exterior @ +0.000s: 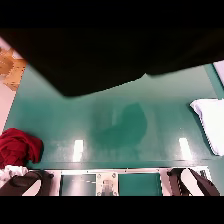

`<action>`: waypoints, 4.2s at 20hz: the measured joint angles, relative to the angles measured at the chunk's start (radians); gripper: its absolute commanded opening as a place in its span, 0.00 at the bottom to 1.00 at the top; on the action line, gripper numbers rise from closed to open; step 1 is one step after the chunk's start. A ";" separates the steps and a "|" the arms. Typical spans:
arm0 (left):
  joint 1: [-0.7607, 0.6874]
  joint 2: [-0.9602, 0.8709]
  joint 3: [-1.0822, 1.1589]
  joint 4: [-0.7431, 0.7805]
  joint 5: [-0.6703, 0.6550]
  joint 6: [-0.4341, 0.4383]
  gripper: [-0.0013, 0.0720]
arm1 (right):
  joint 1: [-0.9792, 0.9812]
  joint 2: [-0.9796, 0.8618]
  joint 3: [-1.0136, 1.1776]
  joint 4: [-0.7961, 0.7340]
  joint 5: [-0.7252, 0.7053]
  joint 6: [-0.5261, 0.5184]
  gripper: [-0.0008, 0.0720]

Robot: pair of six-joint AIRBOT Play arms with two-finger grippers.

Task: Fold the shirts.

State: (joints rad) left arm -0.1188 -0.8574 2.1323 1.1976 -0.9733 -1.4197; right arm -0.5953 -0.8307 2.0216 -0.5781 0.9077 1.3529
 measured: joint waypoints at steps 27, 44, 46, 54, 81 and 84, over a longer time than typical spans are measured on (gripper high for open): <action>0.011 -0.875 -0.654 -0.388 0.460 0.201 0.99 | 0.308 -0.829 -0.650 -0.094 -0.261 -0.109 0.48; 0.203 -0.879 -0.901 -0.349 -0.474 0.101 0.84 | -0.204 -0.619 -1.046 -0.351 0.241 -0.251 0.58; 0.152 -0.878 -0.960 -0.358 -0.458 0.101 0.69 | -0.213 -0.615 -1.093 -0.357 0.219 -0.265 0.58; -0.048 -0.875 -1.030 -0.392 -0.400 0.086 0.69 | -0.175 -0.648 -1.186 -0.333 0.172 -0.283 0.48; -0.301 -0.401 -1.515 -0.475 0.257 -0.037 0.05 | -0.074 -0.709 -1.193 -0.231 0.184 -0.285 0.32; -0.311 -0.405 -1.513 -0.480 0.270 -0.023 0.05 | -0.074 -0.710 -1.192 -0.285 0.206 -0.285 0.04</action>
State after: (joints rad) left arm -0.4294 -1.2621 0.6193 0.7181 -0.7033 -1.4422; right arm -0.6697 -1.5402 0.8299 -0.8627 1.1133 1.0683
